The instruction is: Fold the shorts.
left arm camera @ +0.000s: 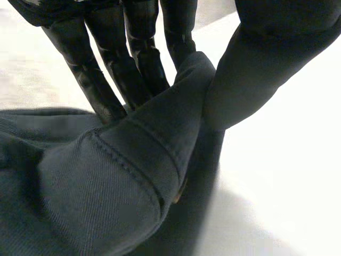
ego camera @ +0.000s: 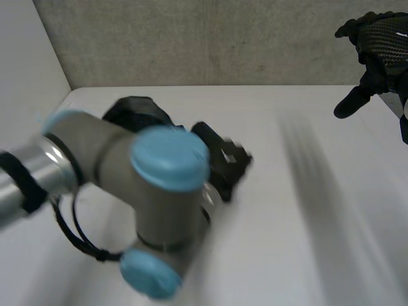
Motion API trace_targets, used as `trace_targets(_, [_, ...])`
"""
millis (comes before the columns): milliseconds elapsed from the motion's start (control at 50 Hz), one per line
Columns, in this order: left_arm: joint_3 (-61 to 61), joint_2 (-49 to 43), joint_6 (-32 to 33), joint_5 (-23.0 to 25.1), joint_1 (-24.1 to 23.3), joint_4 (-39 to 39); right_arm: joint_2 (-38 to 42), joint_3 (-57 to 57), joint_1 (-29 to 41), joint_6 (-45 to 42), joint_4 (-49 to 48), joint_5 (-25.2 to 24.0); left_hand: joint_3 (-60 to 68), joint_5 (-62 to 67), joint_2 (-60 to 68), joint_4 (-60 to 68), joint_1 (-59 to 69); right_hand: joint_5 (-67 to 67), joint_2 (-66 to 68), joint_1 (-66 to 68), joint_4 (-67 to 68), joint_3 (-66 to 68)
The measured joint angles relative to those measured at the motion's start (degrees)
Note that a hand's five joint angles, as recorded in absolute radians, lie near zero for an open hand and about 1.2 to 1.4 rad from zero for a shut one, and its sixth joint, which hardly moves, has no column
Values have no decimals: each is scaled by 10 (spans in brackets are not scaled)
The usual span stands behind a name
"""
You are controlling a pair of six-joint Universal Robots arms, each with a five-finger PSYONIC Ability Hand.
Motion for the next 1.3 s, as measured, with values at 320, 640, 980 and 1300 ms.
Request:
trace_targets(320, [-89,103,-3,-6,-20,2,29,2,1,-19,4,-3,-564,-499,-569,-575,-559,0,0,0,0,0])
trace_targets(640, [-210,292,-33,69,216,2,56,80,33,-81,26,-51,-567,-499,-572,-577,-560,0,0,0,0,0])
trace_targets(980, [-158,88,-22,163,438,-26,153,222,242,-31,-167,-84,-562,-497,-559,-570,-553,0,0,0,0,0])
trace_targets(1300, [-83,-7,-27,161,450,-99,246,209,286,-107,-238,-110,-488,-429,-486,-492,-463,23,34,23,11,32])
